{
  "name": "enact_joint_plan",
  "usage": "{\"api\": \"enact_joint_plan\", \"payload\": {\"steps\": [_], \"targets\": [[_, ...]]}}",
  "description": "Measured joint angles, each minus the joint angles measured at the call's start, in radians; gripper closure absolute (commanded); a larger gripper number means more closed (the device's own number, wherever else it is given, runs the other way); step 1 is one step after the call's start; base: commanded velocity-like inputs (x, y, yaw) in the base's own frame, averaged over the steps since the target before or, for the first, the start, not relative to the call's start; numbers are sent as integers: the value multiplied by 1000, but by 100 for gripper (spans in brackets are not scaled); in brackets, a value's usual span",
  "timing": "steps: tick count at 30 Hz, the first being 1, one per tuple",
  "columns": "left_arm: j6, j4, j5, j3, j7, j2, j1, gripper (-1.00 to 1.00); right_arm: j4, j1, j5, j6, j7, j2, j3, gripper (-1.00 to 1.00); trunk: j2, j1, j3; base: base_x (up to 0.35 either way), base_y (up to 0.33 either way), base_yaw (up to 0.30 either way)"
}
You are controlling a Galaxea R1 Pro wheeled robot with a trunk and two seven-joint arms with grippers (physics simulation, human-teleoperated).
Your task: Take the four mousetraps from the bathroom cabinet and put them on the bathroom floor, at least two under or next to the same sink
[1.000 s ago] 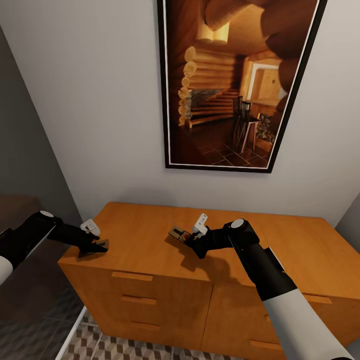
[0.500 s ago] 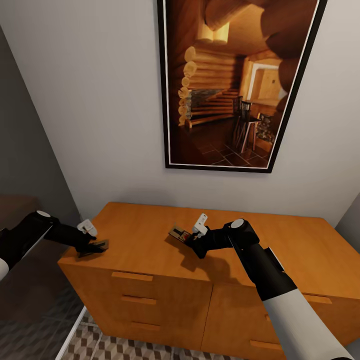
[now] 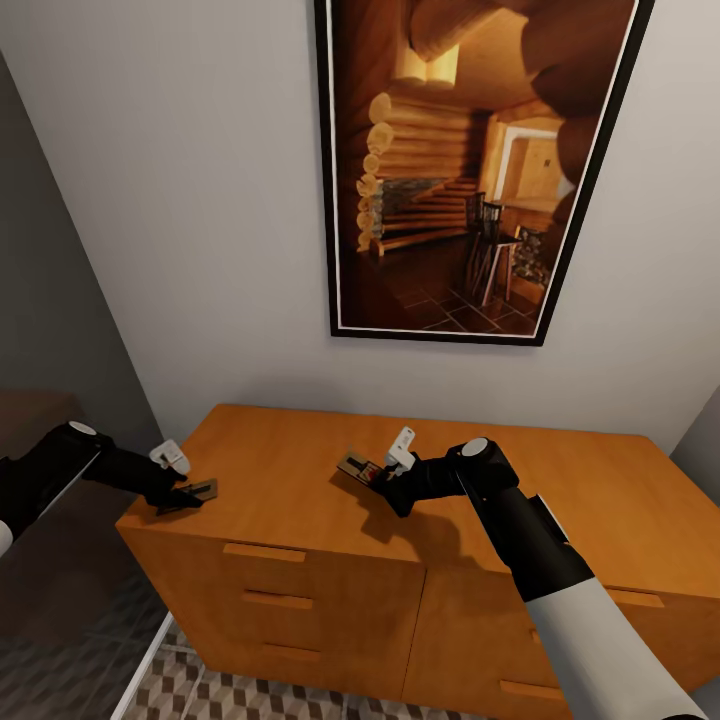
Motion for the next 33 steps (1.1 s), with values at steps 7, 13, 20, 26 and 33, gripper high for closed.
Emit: {"api": "enact_joint_plan", "payload": {"steps": [7,13,20,26,33], "targets": [[0,2,0,1,0,0,0,-100,0,0,0,0,0,0,0,100,0,0,0,0,0,0],[0,2,0,1,0,0,0,-100,0,0,0,0,0,0,0,100,0,0,0,0,0,0],[1,1,-1,1,2,0,0,-100,0,0,0,0,0,0,0,100,0,0,0,0,0,0],[0,1,-1,1,3,0,0,-100,0,0,0,0,0,0,0,100,0,0,0,0,0,0],[0,3,0,2,4,0,0,-100,0,0,0,0,0,0,0,100,0,0,0,0,0,0]]}}
